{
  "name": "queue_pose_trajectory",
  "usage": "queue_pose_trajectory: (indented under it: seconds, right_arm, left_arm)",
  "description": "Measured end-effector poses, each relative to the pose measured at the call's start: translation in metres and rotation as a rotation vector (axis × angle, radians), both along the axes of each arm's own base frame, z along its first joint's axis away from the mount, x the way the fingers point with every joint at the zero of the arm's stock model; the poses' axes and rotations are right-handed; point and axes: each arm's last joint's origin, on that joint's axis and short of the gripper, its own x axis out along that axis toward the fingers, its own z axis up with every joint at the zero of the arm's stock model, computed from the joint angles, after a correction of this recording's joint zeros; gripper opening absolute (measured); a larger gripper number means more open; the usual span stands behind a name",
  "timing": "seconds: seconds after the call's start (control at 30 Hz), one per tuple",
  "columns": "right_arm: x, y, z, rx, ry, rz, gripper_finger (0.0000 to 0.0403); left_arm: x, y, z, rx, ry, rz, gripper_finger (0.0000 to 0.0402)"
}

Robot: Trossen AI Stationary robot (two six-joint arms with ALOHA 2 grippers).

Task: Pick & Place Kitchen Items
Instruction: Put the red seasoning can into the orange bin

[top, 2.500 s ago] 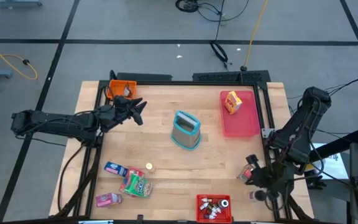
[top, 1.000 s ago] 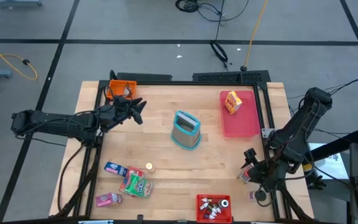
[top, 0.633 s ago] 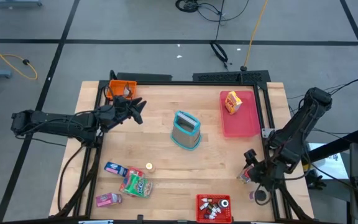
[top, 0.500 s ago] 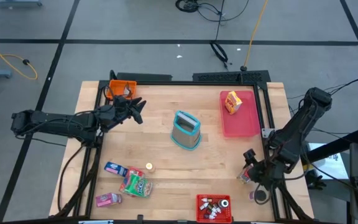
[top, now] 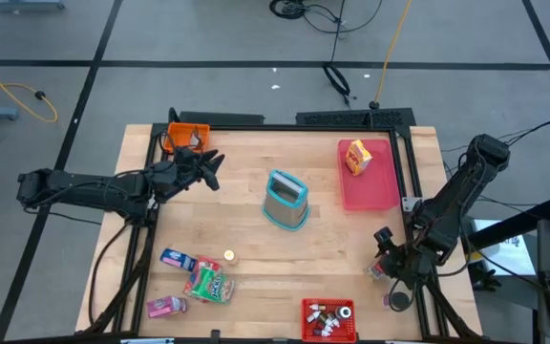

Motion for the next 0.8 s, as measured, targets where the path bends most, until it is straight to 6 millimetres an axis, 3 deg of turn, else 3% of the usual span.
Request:
queue_pose_trajectory:
  seconds: [0.13,0.5,0.8]
  right_arm:
    - [0.000,0.000,0.000,-0.002,0.001,-0.001,0.0164]
    - [0.005,-0.008,0.003,-0.021,0.034,-0.123,0.0164]
    - [0.019,-0.017,0.048,-0.181,-0.070,-0.181,0.0164]
  left_arm:
    - [0.000,0.000,0.000,0.000,0.000,0.000,0.0157]
    - [0.000,0.000,0.000,0.000,0.000,0.000,0.0157]
    - [0.001,-0.001,0.001,-0.028,-0.027,-0.058,0.0157]
